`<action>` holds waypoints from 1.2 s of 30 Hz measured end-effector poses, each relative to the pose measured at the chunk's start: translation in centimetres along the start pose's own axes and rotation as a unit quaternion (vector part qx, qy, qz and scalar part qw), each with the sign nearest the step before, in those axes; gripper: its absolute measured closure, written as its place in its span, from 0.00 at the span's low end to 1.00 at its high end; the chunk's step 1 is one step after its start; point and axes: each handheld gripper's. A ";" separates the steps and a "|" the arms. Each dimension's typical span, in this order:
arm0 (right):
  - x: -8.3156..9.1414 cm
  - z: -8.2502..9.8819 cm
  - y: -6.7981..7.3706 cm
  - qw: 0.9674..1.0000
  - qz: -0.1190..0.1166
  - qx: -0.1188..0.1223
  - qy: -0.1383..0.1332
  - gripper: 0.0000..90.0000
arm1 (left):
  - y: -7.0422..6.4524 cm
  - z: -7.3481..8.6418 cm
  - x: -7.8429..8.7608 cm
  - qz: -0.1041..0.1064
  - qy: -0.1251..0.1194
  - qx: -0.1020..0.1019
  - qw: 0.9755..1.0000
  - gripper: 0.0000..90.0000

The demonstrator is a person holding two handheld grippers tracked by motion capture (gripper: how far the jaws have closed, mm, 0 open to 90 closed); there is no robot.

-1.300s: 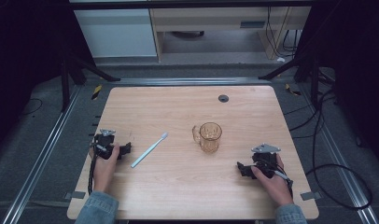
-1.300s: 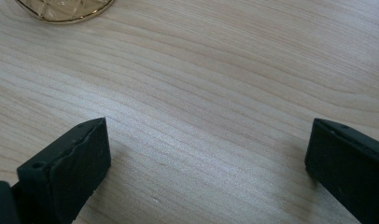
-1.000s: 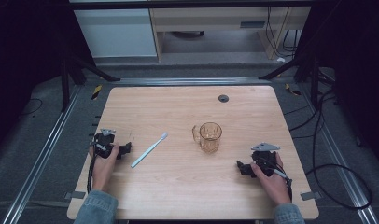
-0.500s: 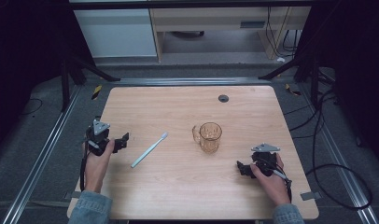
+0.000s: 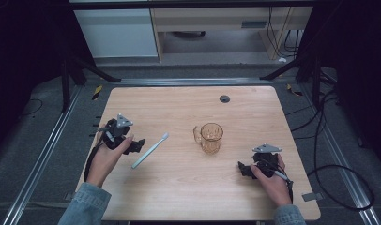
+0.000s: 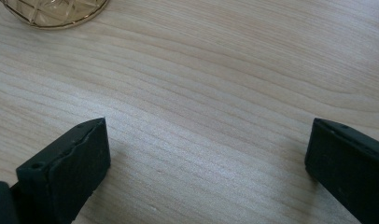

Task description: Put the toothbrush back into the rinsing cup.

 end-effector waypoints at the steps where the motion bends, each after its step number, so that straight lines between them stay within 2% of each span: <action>1: 0.0 0.0 0.0 1.000 -0.001 -0.003 0.001 0.00 | -0.4 -0.3 0.0 0.000 0.002 -0.007 1.000 0.05; 2: 0.0 0.0 0.0 1.000 -0.001 -0.003 0.001 0.00 | -0.8 -0.6 -0.1 0.008 0.012 -0.013 1.000 0.05; 3: 0.0 0.0 0.0 1.000 -0.001 -0.003 0.001 0.00 | -0.8 -0.6 -0.1 0.008 0.012 -0.013 1.000 0.06; 4: 0.0 0.0 0.0 1.000 0.000 -0.001 0.001 0.00 | -1.1 -0.9 -0.6 0.017 0.036 -0.020 0.999 0.06; 6: 0.0 0.0 0.0 1.000 0.001 -0.003 0.001 0.00 | -1.1 -1.0 -1.6 0.016 0.075 -0.034 0.997 0.08; 9: 0.1 0.0 0.0 1.000 0.002 -0.003 0.000 0.01 | -1.4 -1.4 -2.0 0.028 0.094 -0.040 0.994 0.10; 13: 0.0 0.1 0.0 1.000 0.003 0.001 -0.001 0.00 | -1.9 -2.4 -2.7 0.043 0.101 -0.030 0.993 0.09; 14: 0.0 0.1 0.0 1.000 0.003 0.001 -0.001 0.00 | -2.0 -2.7 -3.1 0.047 0.118 -0.035 0.991 0.10; 15: 0.0 0.1 0.0 1.000 0.003 0.002 -0.001 0.01 | -2.0 -2.7 -3.1 0.047 0.118 -0.035 0.991 0.10; 17: 0.0 0.1 0.0 1.000 0.004 0.001 -0.001 0.01 | -2.4 -3.2 -3.8 0.048 0.146 -0.047 0.987 0.11; 19: 0.0 0.1 0.0 1.000 0.004 0.001 -0.001 0.01 | -2.6 -3.4 -3.8 0.047 0.150 -0.049 0.986 0.11; 20: 0.0 0.1 0.0 1.000 0.003 0.001 -0.001 0.01 | -2.9 -3.7 -3.9 0.052 0.161 -0.053 0.984 0.11; 21: 0.0 0.1 0.0 1.000 0.003 0.001 -0.001 0.01 | -2.9 -3.7 -3.9 0.052 0.161 -0.053 0.984 0.11; 22: 0.1 0.1 0.1 1.000 0.003 -0.004 0.000 0.01 | -3.1 -3.9 -4.0 0.054 0.172 -0.058 0.982 0.11; 23: 0.1 0.1 0.1 1.000 0.002 -0.004 0.000 0.01 | -3.1 -3.9 -4.0 0.054 0.172 -0.058 0.982 0.11; 24: 0.1 0.1 0.1 1.000 0.003 -0.004 0.000 0.01 | -3.2 -4.1 -4.2 0.058 0.182 -0.063 0.980 0.12; 25: 0.1 0.1 0.1 1.000 0.003 -0.005 0.000 0.01 | -3.2 -4.1 -4.2 0.058 0.182 -0.063 0.980 0.13; 28: 0.1 0.1 0.1 1.000 0.002 -0.006 0.000 0.01 | -3.3 -4.5 -4.4 0.060 0.192 -0.068 0.977 0.15; 33: 0.1 0.1 0.1 1.000 0.002 -0.006 0.000 0.01 | -3.2 -5.0 -4.7 0.051 0.199 -0.073 0.976 0.23; 36: 0.1 0.1 0.1 1.000 0.002 -0.006 0.000 0.01 | -3.3 -5.2 -4.9 0.054 0.204 -0.074 0.975 0.28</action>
Point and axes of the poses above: each handheld gripper's, and its own axes: x roughly backward along the jaws, z roughly out of its underside, y roughly to its left, and after that the axes turned 2 degrees about -x, right-handed
